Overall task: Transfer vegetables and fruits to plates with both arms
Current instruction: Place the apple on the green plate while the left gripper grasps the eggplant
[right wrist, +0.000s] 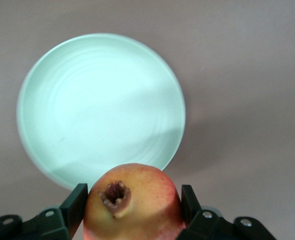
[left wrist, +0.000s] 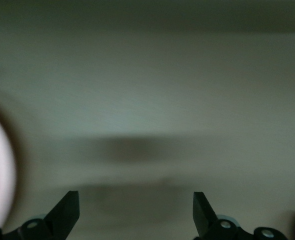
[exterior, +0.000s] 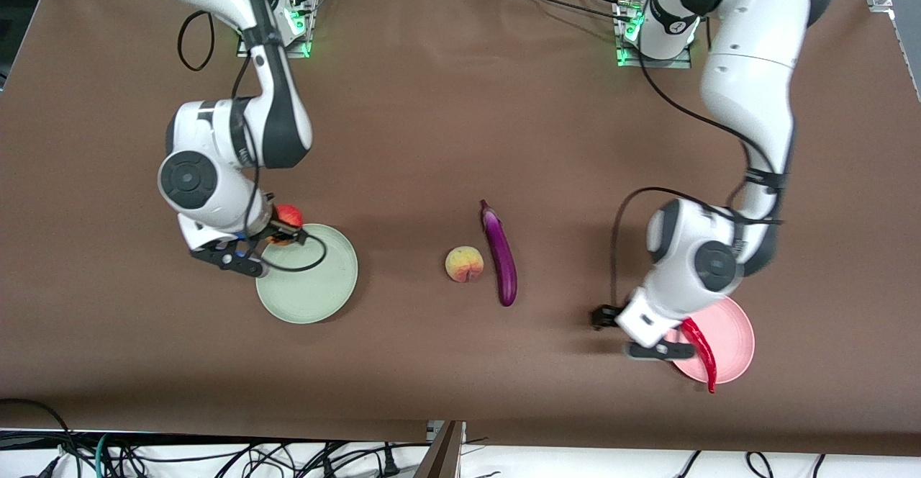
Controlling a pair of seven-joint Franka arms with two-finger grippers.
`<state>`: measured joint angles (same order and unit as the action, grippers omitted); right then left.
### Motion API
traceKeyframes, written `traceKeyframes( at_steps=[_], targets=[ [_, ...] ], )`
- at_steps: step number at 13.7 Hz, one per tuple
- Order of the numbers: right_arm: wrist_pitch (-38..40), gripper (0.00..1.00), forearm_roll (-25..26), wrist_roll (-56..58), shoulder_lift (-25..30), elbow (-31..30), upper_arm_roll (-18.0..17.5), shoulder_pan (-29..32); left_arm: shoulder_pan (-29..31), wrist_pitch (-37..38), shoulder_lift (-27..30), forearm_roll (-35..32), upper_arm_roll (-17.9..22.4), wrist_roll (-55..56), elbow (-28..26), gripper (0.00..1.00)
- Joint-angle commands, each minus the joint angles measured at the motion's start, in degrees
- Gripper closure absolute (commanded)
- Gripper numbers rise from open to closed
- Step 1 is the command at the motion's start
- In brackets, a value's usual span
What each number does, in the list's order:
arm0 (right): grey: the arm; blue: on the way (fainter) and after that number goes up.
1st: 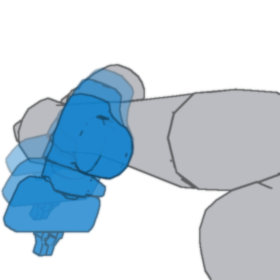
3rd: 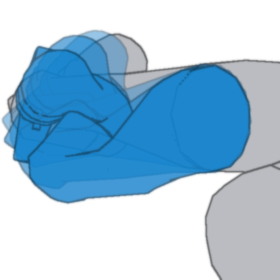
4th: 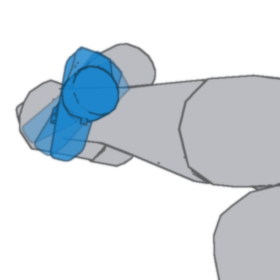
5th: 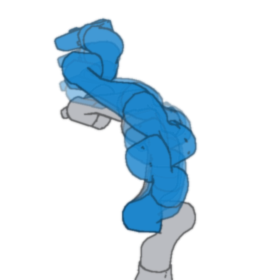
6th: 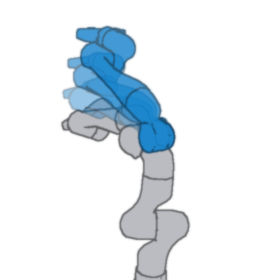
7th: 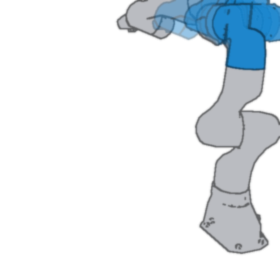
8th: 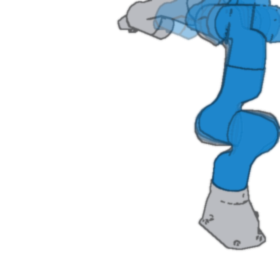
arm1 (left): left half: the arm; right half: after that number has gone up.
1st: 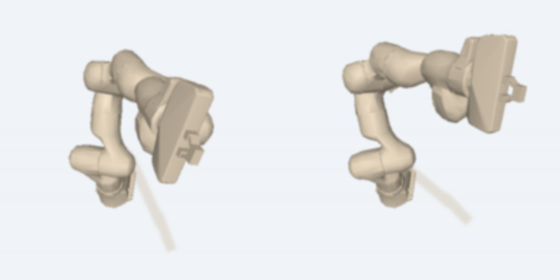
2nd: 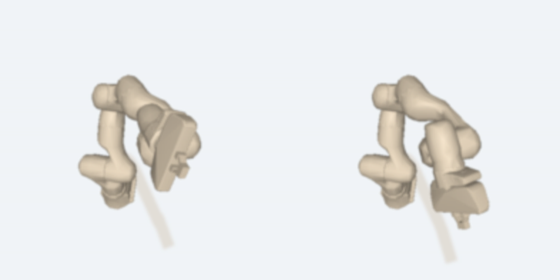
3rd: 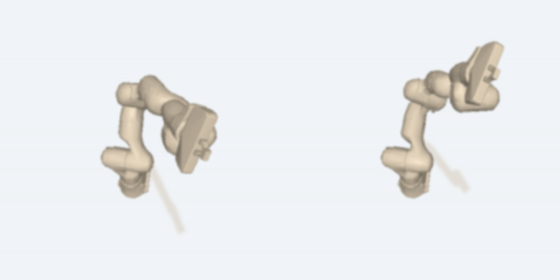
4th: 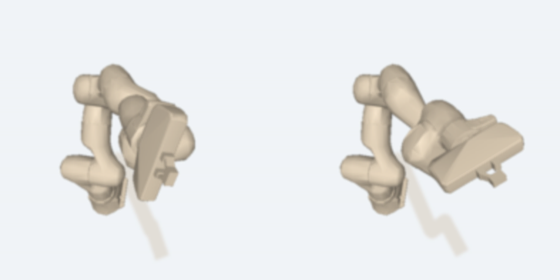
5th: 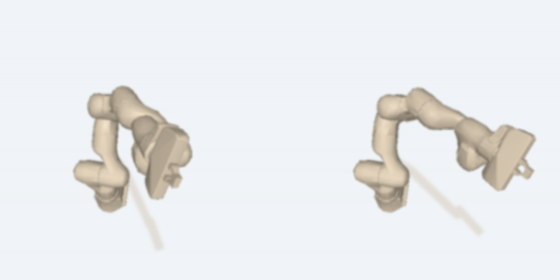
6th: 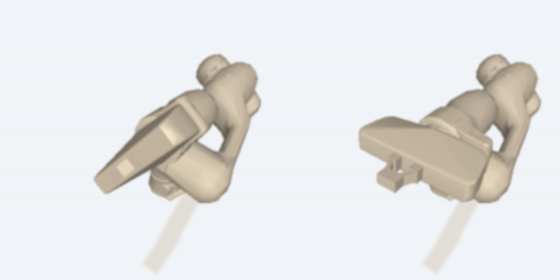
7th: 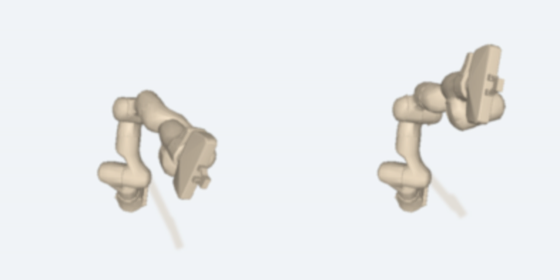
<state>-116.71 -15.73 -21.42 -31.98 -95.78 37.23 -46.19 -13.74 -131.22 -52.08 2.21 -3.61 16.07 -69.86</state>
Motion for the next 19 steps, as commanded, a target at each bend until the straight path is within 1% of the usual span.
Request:
traceKeyframes(
  at_steps=[1, 2, 4, 5, 6, 7, 8, 9, 10, 12, 13, 14, 15, 17, 18, 19],
  targets=[
    [-5.87, 0.60, -0.70, 2.61, -2.11, -1.08, -0.40, 1.53, -4.52, 1.15, 1.10, 0.87, 0.80, 5.89, -0.89, 0.00],
    [-8.24, 0.55, -0.96, 2.35, -3.51, -0.82, -0.49, 1.71, -5.58, 1.15, 1.01, 0.87, 0.71, 7.12, -1.15, 0.00],
    [-11.42, 0.45, -4.72, 2.70, -6.76, 0.58, -0.49, 1.71, -7.70, 1.06, 0.58, 0.87, 0.54, 10.98, -1.51, 0.00],
    [-11.69, 0.38, -6.40, 2.78, -8.17, 1.72, -0.49, 1.71, -8.66, 0.88, 0.31, 0.87, 0.45, 12.39, -1.77, 0.00],
    [-11.61, 0.30, -7.63, 2.70, -9.14, 2.95, -0.49, 1.71, -9.89, 0.71, 0.14, 0.95, 0.45, 13.28, -2.47, 0.00],
    [-11.09, 0.15, -7.91, 2.78, -9.06, 3.40, -0.58, 1.71, -10.77, 0.44, -0.30, 1.48, 0.45, 14.07, -3.34, 0.00],
    [-10.04, 0.04, -8.00, 2.61, -8.63, 3.40, -0.58, 1.54, -11.91, 0.09, -0.57, 3.48, 0.45, 14.16, -3.96, 0.00],
    [-7.94, 0.01, -8.00, 2.52, -8.10, 3.40, -0.49, 0.93, -12.62, -0.08, -0.92, 5.85, 0.45, 14.17, -3.97, 0.00],
    [-6.26, 0.01, -8.26, 2.52, -7.05, 3.49, -0.58, 0.75, -13.23, -0.09, -0.92, 7.09, 0.45, 14.17, -3.97, 0.00],
    [-2.84, 0.01, -8.70, 1.83, -4.94, 3.84, -0.67, -0.04, -14.20, -0.17, -0.92, 7.37, 0.45, 14.34, -4.75, 0.00],
    [-0.90, 0.01, -9.40, -0.36, -4.41, 4.89, -0.67, -0.65, -14.21, -0.17, -0.92, 7.28, 0.45, 14.17, -5.28, 0.10],
    [0.59, 0.01, -9.75, -3.25, -4.32, 6.03, -0.76, -1.53, -14.21, -0.17, -0.92, 6.94, 0.45, 13.90, -5.81, 0.40],
    [1.04, 0.01, -9.84, -6.67, -4.40, 6.82, -0.76, -3.28, -14.12, -0.17, -0.92, 6.93, 0.45, 13.90, -5.90, 0.68],
    [0.53, 0.00, -9.93, -12.66, -4.49, 7.09, -1.02, -6.10, -13.51, -0.17, -0.92, 6.76, 0.54, 13.73, -5.99, 1.00],
    [0.17, 0.00, -10.10, -15.64, -4.84, 7.27, -2.76, -6.37, -12.89, -0.17, -0.75, 6.76, 0.54, 13.64, -5.99, 1.00],
    [-0.27, 0.00, -11.85, -18.98, -5.45, 8.23, -4.61, -6.29, -11.23, 0.09, -0.22, 6.76, 0.54, 13.20, -5.90, 1.00]
  ],
)
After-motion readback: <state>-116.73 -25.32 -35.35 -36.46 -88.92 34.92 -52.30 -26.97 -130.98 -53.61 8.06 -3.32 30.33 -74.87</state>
